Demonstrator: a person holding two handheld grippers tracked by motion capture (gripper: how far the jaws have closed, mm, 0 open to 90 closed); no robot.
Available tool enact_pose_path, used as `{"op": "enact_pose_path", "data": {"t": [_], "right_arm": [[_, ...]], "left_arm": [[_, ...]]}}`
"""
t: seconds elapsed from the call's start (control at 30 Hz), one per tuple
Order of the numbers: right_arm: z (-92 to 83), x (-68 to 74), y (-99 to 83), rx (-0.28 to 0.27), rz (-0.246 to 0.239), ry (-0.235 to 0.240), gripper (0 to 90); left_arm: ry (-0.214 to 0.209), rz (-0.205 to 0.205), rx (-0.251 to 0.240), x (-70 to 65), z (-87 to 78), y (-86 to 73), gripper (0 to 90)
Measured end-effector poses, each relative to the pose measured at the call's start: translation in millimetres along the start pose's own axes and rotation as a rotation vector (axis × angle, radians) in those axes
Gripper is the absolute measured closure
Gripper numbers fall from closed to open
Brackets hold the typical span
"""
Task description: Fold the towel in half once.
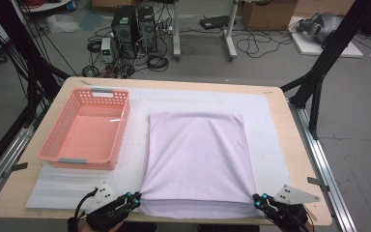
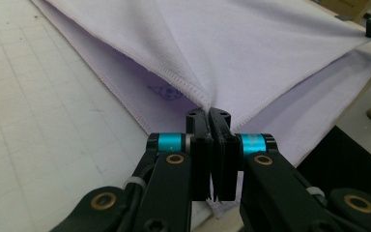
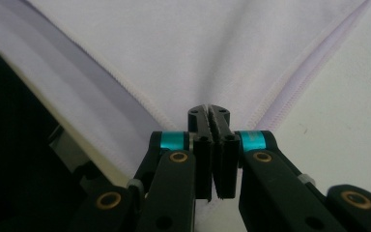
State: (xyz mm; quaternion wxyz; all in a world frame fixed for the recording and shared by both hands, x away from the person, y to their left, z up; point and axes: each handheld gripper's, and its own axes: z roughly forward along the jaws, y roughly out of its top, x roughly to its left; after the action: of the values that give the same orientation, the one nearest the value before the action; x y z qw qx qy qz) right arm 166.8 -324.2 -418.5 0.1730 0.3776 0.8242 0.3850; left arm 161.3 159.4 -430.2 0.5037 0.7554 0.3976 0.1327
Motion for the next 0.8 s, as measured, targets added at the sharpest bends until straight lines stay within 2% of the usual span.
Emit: {"op": "enact_pose_path", "data": {"t": [0.07,0.2,0.27,0.33,0.37,0.4,0.47,0.57,0.67,0.8], "right_arm": [[-5.4,3.4,0.3,-0.001,-0.011,0.006,88.4],[-17.0,10.7,-1.9,0.005,-0.029,0.019,88.4],[-21.5,12.8,-5.6,0.014,-0.028,0.022,88.3],[-20.9,12.7,-9.3,0.034,-0.019,0.033,87.5],[-18.7,12.4,-12.2,0.052,-0.015,0.027,77.6],[-17.6,11.2,-13.9,0.050,-0.013,0.016,72.7],[-17.6,5.2,-16.7,0.013,0.034,0.002,63.8],[-19.3,-5.0,-16.7,-0.037,0.091,-0.043,64.6],[-14.4,-12.1,-15.1,-0.050,0.124,-0.093,66.5],[-10.2,-15.5,-10.0,-0.060,0.127,-0.123,66.0]], "left_arm": [[-0.009,-0.005,-0.007,-2.1,-6.2,-1.0,87.2],[-0.034,0.005,0.008,-9.5,-16.0,-7.4,87.2],[-0.040,0.030,0.035,-14.3,-17.2,-11.9,87.1],[-0.016,0.060,0.067,-17.3,-14.1,-15.2,86.2],[-0.007,0.056,0.068,-16.8,-12.7,-15.6,79.1],[0.001,0.041,0.065,-15.3,-11.7,-15.0,72.0],[0.024,0.025,0.037,-11.5,-11.5,-12.0,62.4],[0.038,0.010,0.008,-1.9,-9.2,-7.0,56.7],[0.025,-0.007,-0.026,7.7,-2.7,0.0,56.5],[0.020,-0.006,-0.040,15.2,6.5,10.4,57.5]]}}
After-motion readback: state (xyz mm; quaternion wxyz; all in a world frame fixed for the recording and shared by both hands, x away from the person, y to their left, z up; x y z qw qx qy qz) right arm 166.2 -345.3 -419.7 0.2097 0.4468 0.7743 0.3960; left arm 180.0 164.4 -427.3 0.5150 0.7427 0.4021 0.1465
